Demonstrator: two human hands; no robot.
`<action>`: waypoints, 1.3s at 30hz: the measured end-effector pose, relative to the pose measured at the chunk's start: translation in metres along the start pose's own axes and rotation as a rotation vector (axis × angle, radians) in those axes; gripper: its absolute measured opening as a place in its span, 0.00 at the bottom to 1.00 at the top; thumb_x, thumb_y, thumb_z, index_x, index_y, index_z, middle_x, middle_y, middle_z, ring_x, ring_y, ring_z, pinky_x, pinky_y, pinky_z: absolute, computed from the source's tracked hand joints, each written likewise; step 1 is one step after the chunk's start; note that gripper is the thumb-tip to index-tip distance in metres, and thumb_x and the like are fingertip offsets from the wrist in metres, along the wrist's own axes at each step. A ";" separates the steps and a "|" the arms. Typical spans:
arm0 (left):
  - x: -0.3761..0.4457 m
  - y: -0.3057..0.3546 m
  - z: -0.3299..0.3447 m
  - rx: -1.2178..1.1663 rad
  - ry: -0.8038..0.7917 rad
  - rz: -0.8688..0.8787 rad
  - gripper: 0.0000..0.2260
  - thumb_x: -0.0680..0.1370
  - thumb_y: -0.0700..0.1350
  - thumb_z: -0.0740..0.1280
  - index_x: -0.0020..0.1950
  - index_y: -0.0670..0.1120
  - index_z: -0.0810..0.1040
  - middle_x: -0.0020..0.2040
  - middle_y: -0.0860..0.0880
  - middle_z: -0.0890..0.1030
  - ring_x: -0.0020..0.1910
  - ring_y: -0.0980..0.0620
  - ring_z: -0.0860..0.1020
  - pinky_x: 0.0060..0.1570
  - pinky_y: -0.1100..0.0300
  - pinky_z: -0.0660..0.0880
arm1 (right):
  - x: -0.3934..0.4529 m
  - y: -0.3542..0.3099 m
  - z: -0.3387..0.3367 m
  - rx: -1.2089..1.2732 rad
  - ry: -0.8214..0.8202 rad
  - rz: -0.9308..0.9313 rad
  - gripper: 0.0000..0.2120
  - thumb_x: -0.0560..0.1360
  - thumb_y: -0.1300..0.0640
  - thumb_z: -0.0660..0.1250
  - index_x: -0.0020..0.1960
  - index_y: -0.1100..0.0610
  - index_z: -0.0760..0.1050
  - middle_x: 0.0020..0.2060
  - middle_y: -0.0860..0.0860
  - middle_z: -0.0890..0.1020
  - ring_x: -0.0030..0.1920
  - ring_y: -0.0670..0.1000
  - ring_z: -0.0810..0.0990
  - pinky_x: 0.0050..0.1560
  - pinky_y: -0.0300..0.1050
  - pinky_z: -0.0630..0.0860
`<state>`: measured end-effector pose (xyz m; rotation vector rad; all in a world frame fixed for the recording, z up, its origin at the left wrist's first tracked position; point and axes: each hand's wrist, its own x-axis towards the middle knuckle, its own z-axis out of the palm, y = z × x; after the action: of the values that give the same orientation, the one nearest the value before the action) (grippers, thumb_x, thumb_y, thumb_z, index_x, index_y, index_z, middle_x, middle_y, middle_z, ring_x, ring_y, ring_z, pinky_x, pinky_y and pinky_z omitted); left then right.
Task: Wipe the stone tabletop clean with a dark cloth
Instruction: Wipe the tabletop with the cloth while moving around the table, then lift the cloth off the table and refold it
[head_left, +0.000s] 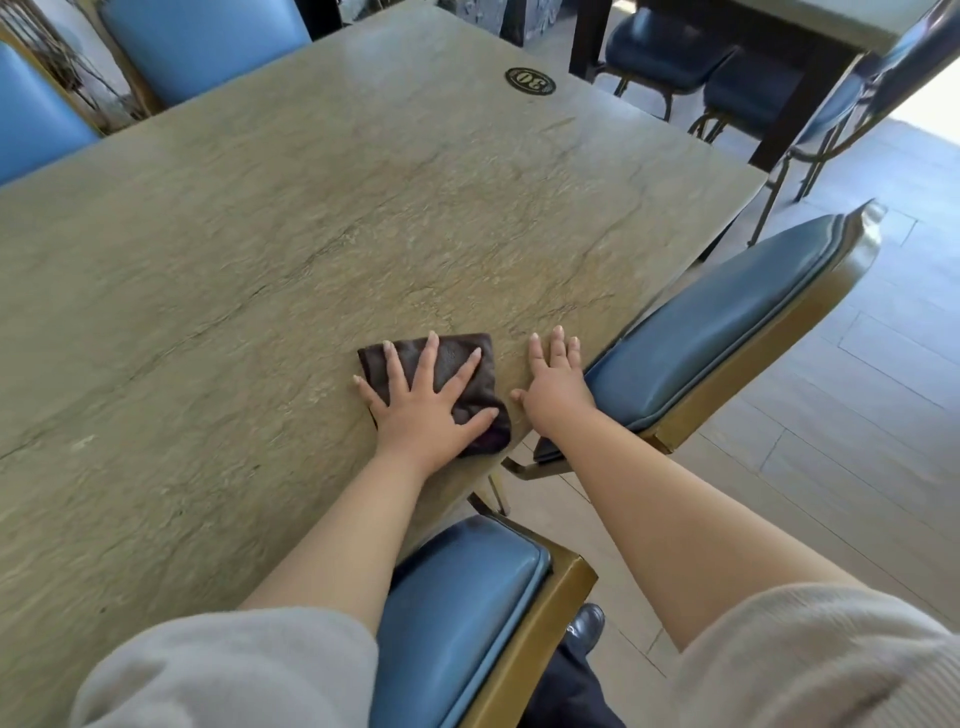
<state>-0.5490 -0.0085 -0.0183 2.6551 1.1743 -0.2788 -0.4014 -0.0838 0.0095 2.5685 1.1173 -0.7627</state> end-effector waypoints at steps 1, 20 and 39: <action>0.000 0.004 0.000 0.008 -0.001 0.012 0.32 0.72 0.76 0.47 0.73 0.73 0.40 0.79 0.55 0.34 0.74 0.37 0.29 0.64 0.26 0.32 | 0.000 0.000 0.000 0.004 -0.002 0.000 0.36 0.82 0.45 0.51 0.75 0.57 0.30 0.75 0.59 0.33 0.75 0.61 0.35 0.75 0.54 0.40; -0.071 -0.037 -0.081 -0.672 -0.708 0.109 0.19 0.69 0.45 0.63 0.60 0.50 0.76 0.38 0.48 0.80 0.35 0.54 0.77 0.38 0.60 0.71 | -0.068 -0.002 -0.023 0.275 -0.124 -0.207 0.21 0.82 0.58 0.56 0.75 0.53 0.63 0.75 0.56 0.60 0.74 0.58 0.60 0.71 0.49 0.62; -0.038 0.119 -0.165 -1.881 -0.307 -0.098 0.15 0.77 0.52 0.62 0.47 0.43 0.83 0.45 0.42 0.83 0.43 0.44 0.81 0.50 0.53 0.77 | -0.098 0.132 -0.152 1.270 -0.017 -0.438 0.08 0.78 0.58 0.65 0.55 0.59 0.77 0.44 0.53 0.82 0.41 0.49 0.81 0.44 0.41 0.80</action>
<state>-0.4720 -0.0664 0.1645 0.8523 0.6995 0.3030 -0.3046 -0.1717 0.1916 3.1791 1.5136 -2.1564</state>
